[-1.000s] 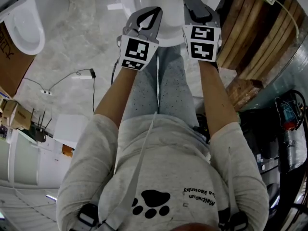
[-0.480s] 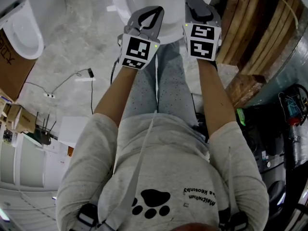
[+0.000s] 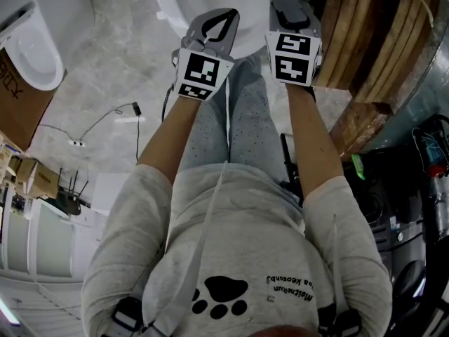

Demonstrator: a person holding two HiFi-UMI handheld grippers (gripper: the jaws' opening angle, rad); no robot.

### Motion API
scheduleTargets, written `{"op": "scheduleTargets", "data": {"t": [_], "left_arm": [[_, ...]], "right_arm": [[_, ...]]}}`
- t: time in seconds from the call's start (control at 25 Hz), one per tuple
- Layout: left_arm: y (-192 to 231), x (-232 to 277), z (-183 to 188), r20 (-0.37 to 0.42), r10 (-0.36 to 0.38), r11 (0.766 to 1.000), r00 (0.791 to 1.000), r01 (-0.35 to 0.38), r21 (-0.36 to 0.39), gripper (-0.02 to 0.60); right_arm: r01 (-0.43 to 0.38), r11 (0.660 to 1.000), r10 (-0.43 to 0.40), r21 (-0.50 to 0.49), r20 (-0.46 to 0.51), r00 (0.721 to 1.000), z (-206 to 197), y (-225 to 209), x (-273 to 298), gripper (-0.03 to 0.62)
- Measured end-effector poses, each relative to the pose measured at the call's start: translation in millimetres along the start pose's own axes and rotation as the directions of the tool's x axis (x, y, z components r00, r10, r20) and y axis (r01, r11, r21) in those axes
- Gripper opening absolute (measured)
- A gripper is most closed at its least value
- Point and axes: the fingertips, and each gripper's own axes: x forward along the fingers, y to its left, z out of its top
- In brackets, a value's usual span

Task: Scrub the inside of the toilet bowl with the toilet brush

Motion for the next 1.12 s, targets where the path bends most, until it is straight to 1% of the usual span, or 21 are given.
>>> {"op": "scheduleTargets", "data": {"t": [0.64, 1.12], "left_arm": [[-25.6, -11.1, -6.3, 0.007, -0.018, 1.0, 1.0, 0.017, 0.019, -0.002], [-34.7, -22.1, -14.0, 0.015, -0.01, 1.0, 1.0, 0.01, 0.018, -0.002]], "right_arm": [[0.05, 0.998, -0.049, 0.033, -0.026, 0.998, -32.4, -0.9, -23.0, 0.152], [0.041, 0.998, -0.038, 0.048, -0.068, 0.997, -67.7, 10.9, -37.4, 0.15]]}}
